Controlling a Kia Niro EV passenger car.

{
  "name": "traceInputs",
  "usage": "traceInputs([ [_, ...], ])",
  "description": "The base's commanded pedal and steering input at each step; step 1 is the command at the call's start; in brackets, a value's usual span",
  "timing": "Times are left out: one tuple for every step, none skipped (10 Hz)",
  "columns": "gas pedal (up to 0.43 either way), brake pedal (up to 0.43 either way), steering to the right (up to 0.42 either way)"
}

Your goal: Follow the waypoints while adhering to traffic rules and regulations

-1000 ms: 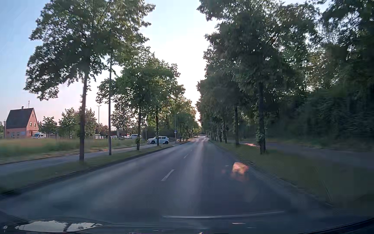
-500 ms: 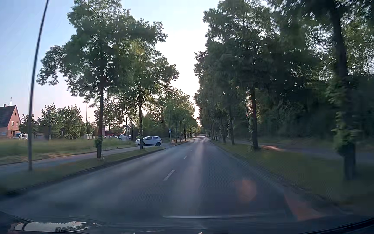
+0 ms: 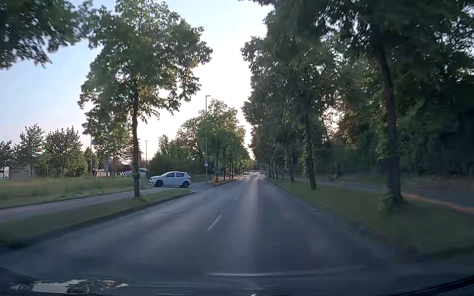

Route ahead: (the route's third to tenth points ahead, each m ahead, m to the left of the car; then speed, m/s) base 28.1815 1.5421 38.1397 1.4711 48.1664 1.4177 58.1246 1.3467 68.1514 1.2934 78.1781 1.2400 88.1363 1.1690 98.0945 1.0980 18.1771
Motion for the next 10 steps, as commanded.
traceInputs([
  [0.189, 0.018, 0.001],
  [0.189, 0.012, 0.001],
  [0.189, 0.018, 0.001],
  [0.189, 0.012, 0.001],
  [0.189, 0.018, 0.001],
  [0.189, 0.018, 0.001],
  [0.189, 0.018, 0.001],
  [0.189, 0.018, 0.001],
  [0.189, 0.018, 0.001],
  [0.189, 0.018, 0.003],
])
